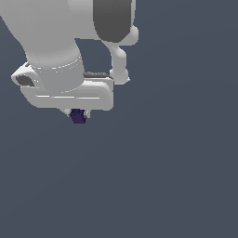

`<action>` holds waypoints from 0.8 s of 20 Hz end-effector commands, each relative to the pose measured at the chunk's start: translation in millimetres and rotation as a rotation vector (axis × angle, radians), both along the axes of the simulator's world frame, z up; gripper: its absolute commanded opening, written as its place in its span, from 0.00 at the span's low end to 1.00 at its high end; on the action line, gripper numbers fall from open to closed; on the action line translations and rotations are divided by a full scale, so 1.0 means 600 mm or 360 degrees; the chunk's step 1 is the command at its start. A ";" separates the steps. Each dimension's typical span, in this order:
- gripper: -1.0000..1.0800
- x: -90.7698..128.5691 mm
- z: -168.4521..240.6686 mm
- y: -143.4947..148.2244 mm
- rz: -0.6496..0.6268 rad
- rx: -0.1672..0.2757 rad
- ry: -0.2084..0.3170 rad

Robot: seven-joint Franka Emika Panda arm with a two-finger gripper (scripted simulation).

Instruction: Pick up the object and move it to a goal position.

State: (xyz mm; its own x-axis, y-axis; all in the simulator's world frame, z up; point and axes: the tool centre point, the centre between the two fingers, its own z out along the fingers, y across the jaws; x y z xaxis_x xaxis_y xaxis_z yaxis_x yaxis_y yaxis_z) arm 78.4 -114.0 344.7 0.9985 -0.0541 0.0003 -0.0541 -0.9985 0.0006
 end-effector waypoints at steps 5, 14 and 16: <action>0.00 0.024 0.043 -0.004 0.0001 0.0001 0.0001; 0.00 0.047 0.083 -0.008 0.0001 0.0001 0.0001; 0.00 0.050 0.089 -0.009 0.0001 0.0001 0.0001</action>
State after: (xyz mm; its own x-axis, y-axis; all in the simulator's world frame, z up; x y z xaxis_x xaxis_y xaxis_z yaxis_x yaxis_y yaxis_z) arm 106.9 -118.9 394.9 0.9986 -0.0535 -0.0001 -0.0535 -0.9986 0.0002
